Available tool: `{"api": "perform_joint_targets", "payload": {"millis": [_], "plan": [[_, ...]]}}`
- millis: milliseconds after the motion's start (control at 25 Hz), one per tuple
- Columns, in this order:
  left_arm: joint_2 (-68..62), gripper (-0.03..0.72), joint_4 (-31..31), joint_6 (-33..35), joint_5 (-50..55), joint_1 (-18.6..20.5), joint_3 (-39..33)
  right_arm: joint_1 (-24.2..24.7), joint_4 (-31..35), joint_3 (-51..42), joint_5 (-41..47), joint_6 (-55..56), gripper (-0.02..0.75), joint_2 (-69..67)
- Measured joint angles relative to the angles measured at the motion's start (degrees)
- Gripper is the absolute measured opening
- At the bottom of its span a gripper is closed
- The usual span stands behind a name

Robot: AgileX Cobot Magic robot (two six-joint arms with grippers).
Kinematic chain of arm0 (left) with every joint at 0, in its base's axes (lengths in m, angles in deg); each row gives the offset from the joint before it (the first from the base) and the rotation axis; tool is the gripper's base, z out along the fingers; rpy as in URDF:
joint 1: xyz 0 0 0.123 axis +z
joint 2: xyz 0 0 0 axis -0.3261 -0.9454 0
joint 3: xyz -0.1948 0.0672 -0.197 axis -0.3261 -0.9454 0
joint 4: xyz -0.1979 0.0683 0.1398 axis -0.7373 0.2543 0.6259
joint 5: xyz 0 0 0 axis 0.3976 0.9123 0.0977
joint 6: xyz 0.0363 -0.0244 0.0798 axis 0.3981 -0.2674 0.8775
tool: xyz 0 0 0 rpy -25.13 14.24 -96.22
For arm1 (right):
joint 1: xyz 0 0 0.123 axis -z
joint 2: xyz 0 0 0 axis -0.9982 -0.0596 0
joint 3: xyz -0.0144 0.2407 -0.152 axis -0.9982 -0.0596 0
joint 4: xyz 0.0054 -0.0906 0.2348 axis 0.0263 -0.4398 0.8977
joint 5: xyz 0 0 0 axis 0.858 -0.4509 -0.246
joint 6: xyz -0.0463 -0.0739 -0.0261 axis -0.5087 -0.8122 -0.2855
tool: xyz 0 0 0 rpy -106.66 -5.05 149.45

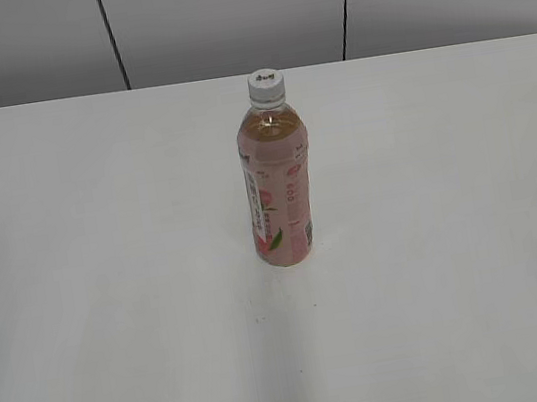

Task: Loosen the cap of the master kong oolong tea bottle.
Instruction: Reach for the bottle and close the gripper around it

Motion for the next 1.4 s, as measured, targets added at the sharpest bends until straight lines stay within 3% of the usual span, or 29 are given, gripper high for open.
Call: {"api": "perform_joint_targets", "payload": {"millis": [360,520,840,1000,1120,1240,1400], "plan": [[-17.91,0.242,-0.05,0.00,-11.41,0.00,-0.14,0.00,0.00,0.00,0.00,0.00,0.419,0.00],[-27.81,0.242,3.40,-1.07,-19.06,-0.94,-0.14,0.00,0.00,0.00,0.00,0.00,0.419,0.00],[-50.20,0.242,22.98,-9.38,-39.44,-7.88,-0.14,0.00,0.00,0.00,0.00,0.00,0.419,0.00],[-60.00,0.242,30.02,-12.97,-48.61,-8.66,-0.14,0.00,0.30,0.00,0.00,0.00,0.419,0.00],[-66.86,0.253,39.47,-13.56,-58.85,-8.72,-0.09,0.00,0.00,0.00,0.00,0.00,0.419,0.00],[-74.32,0.328,47.81,-13.68,-64.81,-8.96,0.22,0.00,0.30,0.00,0.00,0.00,0.419,0.00],[-81.99,0.470,50.42,-13.74,-65.60,-10.07,2.43,0.00,0.00,0.00,0.00,0.00,0.419,0.00]]}}
